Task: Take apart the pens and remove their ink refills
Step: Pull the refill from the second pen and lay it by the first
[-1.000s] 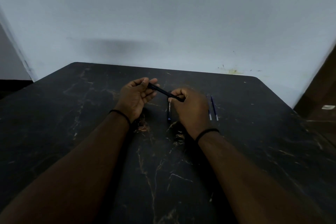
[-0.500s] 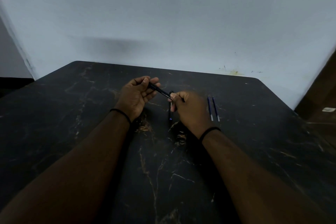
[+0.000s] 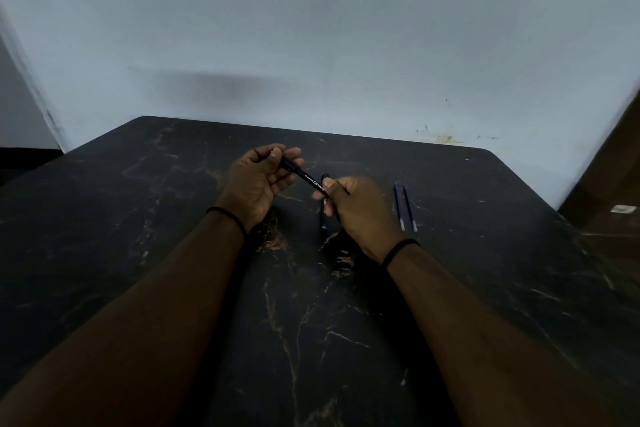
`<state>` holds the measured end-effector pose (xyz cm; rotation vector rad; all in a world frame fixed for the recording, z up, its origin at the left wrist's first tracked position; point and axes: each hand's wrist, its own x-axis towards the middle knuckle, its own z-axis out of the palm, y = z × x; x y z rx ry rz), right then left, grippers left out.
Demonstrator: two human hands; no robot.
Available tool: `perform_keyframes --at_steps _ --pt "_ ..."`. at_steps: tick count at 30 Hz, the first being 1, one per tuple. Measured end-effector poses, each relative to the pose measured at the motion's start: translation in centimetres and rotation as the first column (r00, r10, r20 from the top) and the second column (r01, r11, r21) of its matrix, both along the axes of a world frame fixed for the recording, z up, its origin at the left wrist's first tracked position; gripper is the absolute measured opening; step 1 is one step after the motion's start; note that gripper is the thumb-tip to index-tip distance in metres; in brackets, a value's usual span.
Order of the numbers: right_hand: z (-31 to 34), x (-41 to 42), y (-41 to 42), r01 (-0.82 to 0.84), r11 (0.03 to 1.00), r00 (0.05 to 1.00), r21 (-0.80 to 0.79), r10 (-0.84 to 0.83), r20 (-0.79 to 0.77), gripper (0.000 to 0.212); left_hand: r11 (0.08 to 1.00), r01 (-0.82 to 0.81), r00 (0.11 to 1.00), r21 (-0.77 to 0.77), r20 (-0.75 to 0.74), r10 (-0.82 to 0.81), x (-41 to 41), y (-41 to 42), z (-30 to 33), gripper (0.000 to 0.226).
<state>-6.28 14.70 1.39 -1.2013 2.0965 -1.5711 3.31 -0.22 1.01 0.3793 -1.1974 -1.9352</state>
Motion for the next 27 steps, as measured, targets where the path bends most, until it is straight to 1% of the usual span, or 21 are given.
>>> perform_keyframes --at_steps 2,3,4,5,6,7,8,11,12,13,16,18,20,22,24,27 --pt "0.0 0.1 0.1 -0.028 1.000 0.998 -0.003 0.028 0.060 0.037 1.000 -0.001 1.000 -0.003 0.004 0.001 0.0 0.0 0.0 0.013" --pt "0.0 0.2 0.3 -0.048 0.999 0.998 0.013 0.048 0.039 0.038 1.000 0.000 1.000 -0.007 0.009 0.000 0.0 0.0 0.0 0.013" --pt "0.1 0.2 0.5 -0.061 0.996 0.997 0.060 0.064 -0.046 0.038 1.000 0.002 1.000 -0.013 0.015 -0.002 0.0 0.0 -0.1 0.013" --pt "0.2 0.2 0.7 -0.050 0.990 0.976 0.130 0.076 -0.202 0.037 1.000 0.006 1.000 -0.023 0.024 -0.006 0.0 0.0 -0.1 0.013" --pt "0.3 0.2 0.8 -0.013 0.983 0.926 0.185 0.081 -0.369 0.036 0.999 0.013 0.999 -0.037 0.033 -0.012 0.1 0.1 -0.1 0.013" --pt "0.3 0.2 0.8 0.046 0.980 0.868 0.196 0.058 -0.494 0.033 0.998 0.024 0.999 -0.053 0.041 -0.021 0.1 0.1 -0.1 0.013" --pt "0.6 0.2 0.9 0.101 0.978 0.825 0.182 0.020 -0.565 0.030 0.997 0.038 0.998 -0.072 0.048 -0.035 0.1 0.2 -0.1 0.013" --pt "1.1 0.2 1.0 0.223 0.966 0.716 0.134 -0.069 -0.695 0.027 0.988 0.086 0.994 -0.129 0.085 -0.076 0.1 0.5 -0.1 0.012" --pt "1.1 0.2 1.0 0.230 0.963 0.705 0.140 -0.066 -0.706 0.027 0.985 0.096 0.992 -0.143 0.098 -0.082 0.1 0.6 -0.1 0.012" --pt "1.1 0.1 1.1 0.218 0.965 0.716 0.146 -0.056 -0.695 0.027 0.983 0.102 0.991 -0.151 0.105 -0.087 0.0 0.7 0.0 0.012" --pt "1.1 0.2 1.4 0.153 0.977 0.793 0.148 -0.032 -0.609 0.025 0.981 0.112 0.990 -0.159 0.098 -0.097 -0.1 0.7 0.0 0.012" --pt "1.1 0.3 1.4 0.133 0.982 0.816 0.134 -0.032 -0.577 0.024 0.980 0.115 0.990 -0.162 0.095 -0.101 -0.1 0.7 0.0 0.014" --pt "0.9 0.2 1.2 0.148 0.981 0.828 0.128 -0.052 -0.559 0.025 0.982 0.095 0.991 -0.161 0.104 -0.079 -0.2 0.8 0.0 0.015" --pt "0.8 -0.1 1.1 0.214 0.972 0.831 0.100 -0.127 -0.542 0.027 0.988 0.030 0.992 -0.150 0.129 -0.011 -0.4 1.0 0.1 0.018" --pt "0.6 -0.5 1.1 0.320 0.944 0.817 0.075 -0.235 -0.526 0.029 0.989 -0.048 0.984 -0.139 0.161 0.070 -0.5 1.1 0.1 0.024" --pt "0.4 -1.1 1.2 0.443 0.883 0.803 0.154 -0.314 -0.506 0.033 0.979 -0.115 0.969 -0.169 0.199 0.148 -0.6 1.2 0.0 0.021"
